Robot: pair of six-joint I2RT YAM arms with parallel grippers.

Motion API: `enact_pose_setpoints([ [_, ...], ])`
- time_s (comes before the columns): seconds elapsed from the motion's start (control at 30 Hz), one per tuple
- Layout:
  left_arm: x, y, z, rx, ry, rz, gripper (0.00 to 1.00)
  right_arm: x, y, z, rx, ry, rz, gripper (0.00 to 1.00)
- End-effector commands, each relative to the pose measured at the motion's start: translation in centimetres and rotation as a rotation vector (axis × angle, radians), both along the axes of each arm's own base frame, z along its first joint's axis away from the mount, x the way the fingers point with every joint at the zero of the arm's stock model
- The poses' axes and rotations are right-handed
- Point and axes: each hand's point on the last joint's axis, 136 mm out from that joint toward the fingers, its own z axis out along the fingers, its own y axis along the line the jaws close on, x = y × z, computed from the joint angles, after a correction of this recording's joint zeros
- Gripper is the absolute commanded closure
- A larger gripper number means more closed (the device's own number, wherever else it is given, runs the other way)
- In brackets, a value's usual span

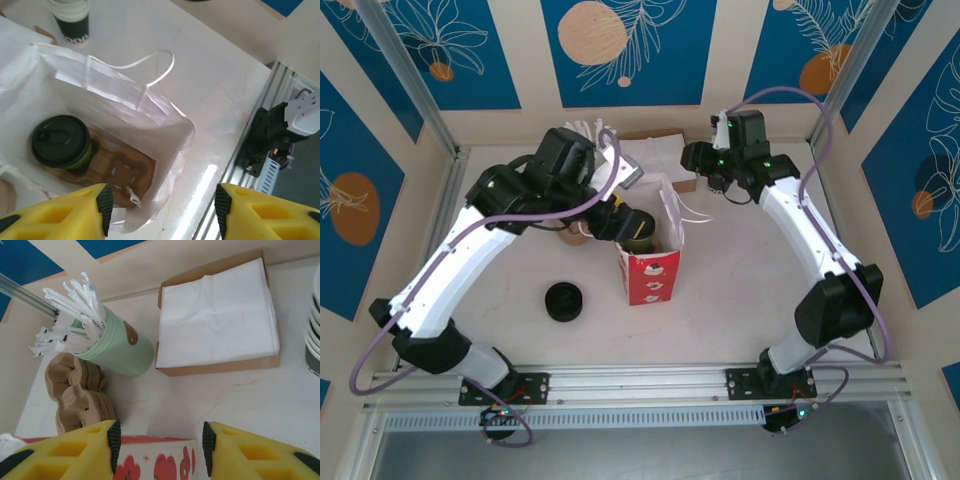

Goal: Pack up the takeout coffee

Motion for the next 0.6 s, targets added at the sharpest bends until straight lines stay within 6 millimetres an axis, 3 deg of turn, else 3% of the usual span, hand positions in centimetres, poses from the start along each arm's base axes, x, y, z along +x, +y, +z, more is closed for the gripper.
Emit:
enact_pose_setpoints([
  [0.0,-0.6,1.7,2.6,-0.049,-0.112,0.038,0.39,1.1,1.4,0.7,-0.072,-0.033,0.033,0.49],
  [0.1,-1.2,2.5,3.3,-0.091,-0.147,0.054,0.34,2.5,2.7,0.0,-0.116,-0.029,0.044,0.49],
  [0.27,-2.0,3.9,4.0,-0.153,-0.193,0.088,0.15,5.4,3.5,-1.4,-0.190,-0.019,0.010,0.49],
  [0.57,-2.7,5.7,3.1,-0.155,-0.190,0.148,0.09,10.7,4.2,-4.3,-0.278,0.014,-0.045,0.49],
])
